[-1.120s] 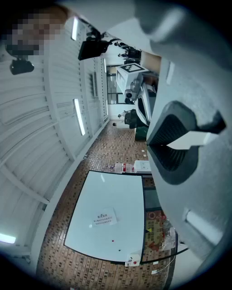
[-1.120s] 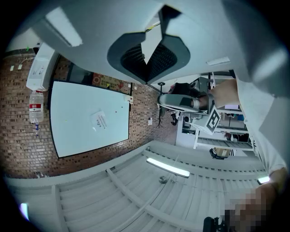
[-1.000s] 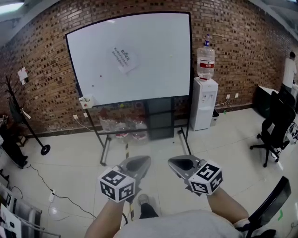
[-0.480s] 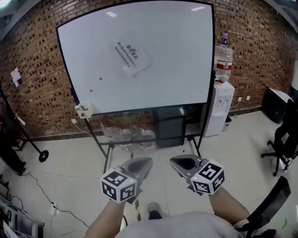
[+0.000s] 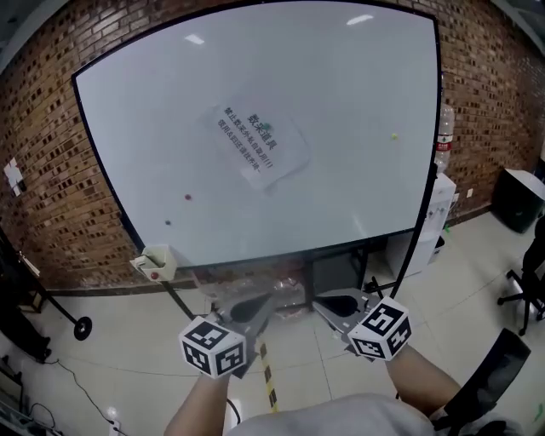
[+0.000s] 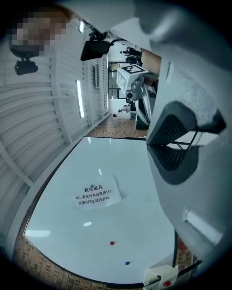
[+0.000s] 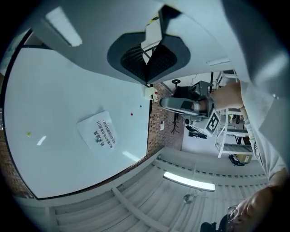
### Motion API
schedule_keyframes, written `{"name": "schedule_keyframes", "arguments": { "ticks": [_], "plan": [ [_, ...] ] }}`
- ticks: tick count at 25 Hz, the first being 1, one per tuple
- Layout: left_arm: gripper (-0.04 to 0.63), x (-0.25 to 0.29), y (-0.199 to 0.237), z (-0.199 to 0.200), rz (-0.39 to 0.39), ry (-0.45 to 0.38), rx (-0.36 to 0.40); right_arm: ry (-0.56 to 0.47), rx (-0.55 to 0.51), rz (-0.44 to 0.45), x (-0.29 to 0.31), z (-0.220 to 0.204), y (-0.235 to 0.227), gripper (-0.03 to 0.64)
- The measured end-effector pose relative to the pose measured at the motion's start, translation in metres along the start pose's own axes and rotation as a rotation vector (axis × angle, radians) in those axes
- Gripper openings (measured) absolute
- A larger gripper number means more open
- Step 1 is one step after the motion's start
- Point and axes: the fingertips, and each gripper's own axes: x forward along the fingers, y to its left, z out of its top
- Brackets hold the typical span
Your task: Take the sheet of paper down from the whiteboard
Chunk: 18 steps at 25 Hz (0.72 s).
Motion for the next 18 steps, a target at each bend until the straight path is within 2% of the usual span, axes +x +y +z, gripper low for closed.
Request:
{"name": "schedule_keyframes", "arguments": {
  "ticks": [5, 18],
  "plan": [
    [0.002, 0.014, 0.029, 0.025, -0.022, -0.021, 0.023, -0.007, -0.033, -0.028, 0.025, 0.018, -0.023, -0.002],
    [0.002, 0.066, 0.105, 0.04, -0.025, -0.026, 0.041, -0.032, -0.093, -0.042, 0.085, 0.038, -0.095, -0.002]
  ]
}}
